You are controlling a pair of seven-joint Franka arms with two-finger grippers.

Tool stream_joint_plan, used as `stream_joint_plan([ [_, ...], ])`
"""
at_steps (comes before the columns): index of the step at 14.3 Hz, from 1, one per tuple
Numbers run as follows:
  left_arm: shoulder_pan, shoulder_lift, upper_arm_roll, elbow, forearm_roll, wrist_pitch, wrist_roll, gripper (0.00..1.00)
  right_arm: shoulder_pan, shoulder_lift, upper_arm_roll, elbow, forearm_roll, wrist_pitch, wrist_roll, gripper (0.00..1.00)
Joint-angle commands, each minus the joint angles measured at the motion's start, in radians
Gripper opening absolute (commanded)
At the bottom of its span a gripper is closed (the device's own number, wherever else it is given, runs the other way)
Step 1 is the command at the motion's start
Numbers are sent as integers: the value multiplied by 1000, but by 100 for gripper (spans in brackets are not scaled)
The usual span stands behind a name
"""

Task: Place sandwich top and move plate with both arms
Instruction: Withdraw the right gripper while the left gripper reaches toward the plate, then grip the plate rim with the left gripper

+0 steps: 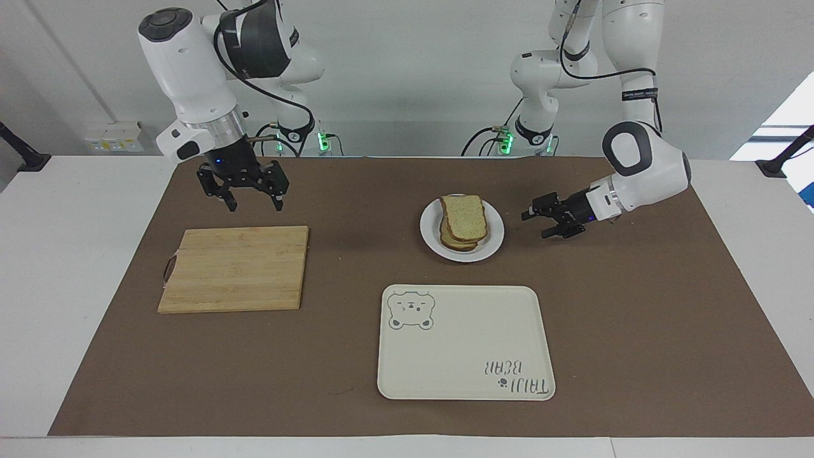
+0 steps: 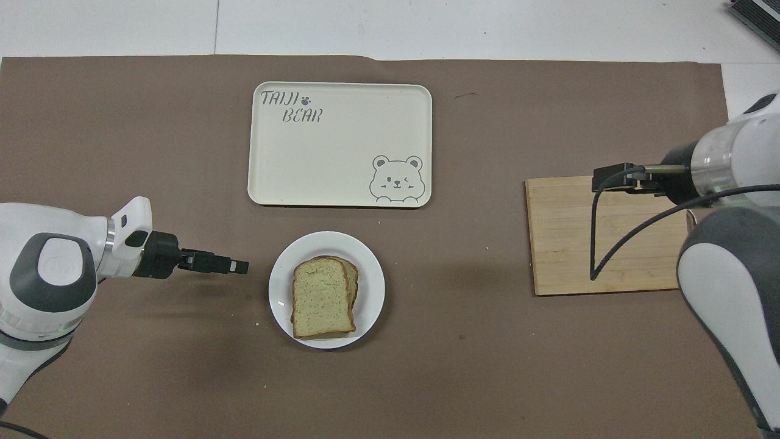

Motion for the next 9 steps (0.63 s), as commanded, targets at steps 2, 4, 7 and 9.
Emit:
stream_joint_plan([
  [2, -41, 22, 12, -63, -129, 30, 141, 100, -43, -13, 12, 101, -33, -146, -32, 100],
  [4, -43, 59, 10, -79, -167, 29, 201, 100, -54, -30, 12, 116, -30, -220, -47, 100],
  [7, -49, 90, 10, -108, -218, 27, 272, 100, -60, -50, 6, 110, -32, -319, -49, 100],
  [9, -49, 87, 10, -122, -227, 15, 272, 100, -97, -68, 3, 87, -33, -333, -52, 100],
])
